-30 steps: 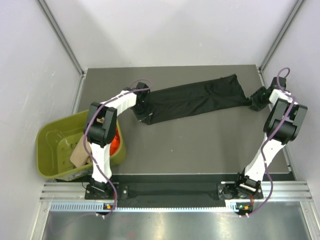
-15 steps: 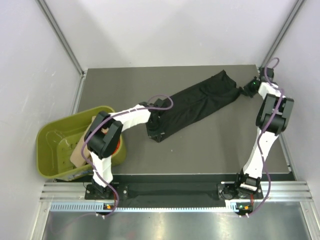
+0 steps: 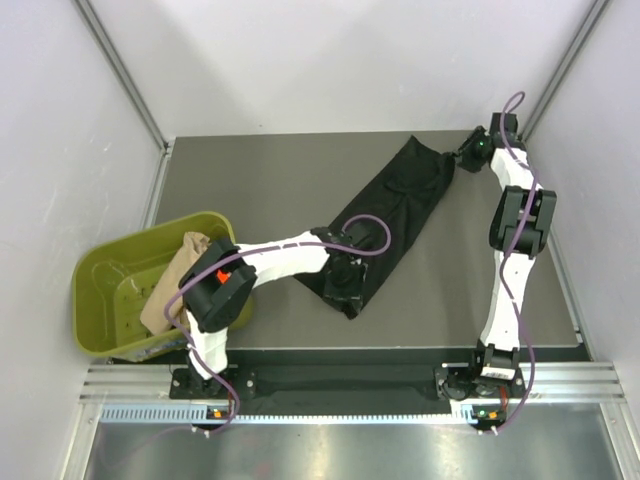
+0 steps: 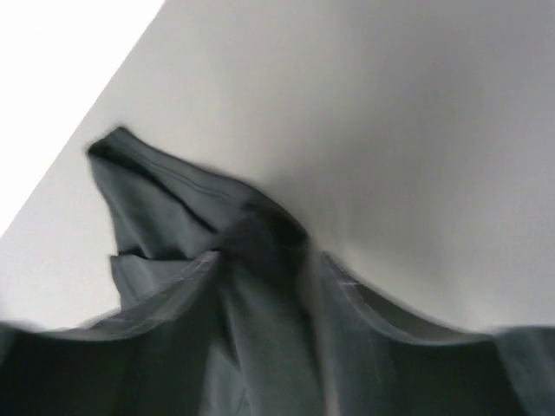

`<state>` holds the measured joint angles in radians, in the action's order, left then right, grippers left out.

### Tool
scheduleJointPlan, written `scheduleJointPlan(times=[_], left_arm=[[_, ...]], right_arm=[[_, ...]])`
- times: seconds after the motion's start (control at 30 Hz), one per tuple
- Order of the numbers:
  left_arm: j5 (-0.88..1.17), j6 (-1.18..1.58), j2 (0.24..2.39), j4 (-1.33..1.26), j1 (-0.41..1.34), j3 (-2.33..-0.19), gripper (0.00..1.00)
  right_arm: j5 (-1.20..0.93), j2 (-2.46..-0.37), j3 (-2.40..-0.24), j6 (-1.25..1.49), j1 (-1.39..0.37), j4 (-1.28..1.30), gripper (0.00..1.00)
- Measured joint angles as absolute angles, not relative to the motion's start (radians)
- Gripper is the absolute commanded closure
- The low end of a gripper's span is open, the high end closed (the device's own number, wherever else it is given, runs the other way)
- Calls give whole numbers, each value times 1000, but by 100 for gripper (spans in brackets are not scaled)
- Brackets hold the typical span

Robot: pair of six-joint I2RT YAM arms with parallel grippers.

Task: Fold and stack the t-shirts
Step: Fold the tshirt

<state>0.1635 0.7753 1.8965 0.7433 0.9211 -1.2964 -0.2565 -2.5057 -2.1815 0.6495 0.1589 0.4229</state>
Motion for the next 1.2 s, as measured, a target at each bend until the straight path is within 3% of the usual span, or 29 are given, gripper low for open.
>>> scheduleJointPlan(times=[0.23,0.53,0.67,0.83,1.2], left_arm=[[162,664,1795,792,806,-1451,46],[226,546,1829,813,457,-1562,47],[216,494,1970,850,446,-1660,46],[186,460,2016,896,458,-1644,46],[110,421,1955,894,459,-1425,46]], right_arm=[[-206,-2428,-2120,563,166,598,26],[-162,-1853,-1646,490,99,693,15],[-212,-1684,-1447,491,46,665,15],[-249,-1700,-1304,507,28,618,18],[-250,-1956,-1398,504,53,488,35]])
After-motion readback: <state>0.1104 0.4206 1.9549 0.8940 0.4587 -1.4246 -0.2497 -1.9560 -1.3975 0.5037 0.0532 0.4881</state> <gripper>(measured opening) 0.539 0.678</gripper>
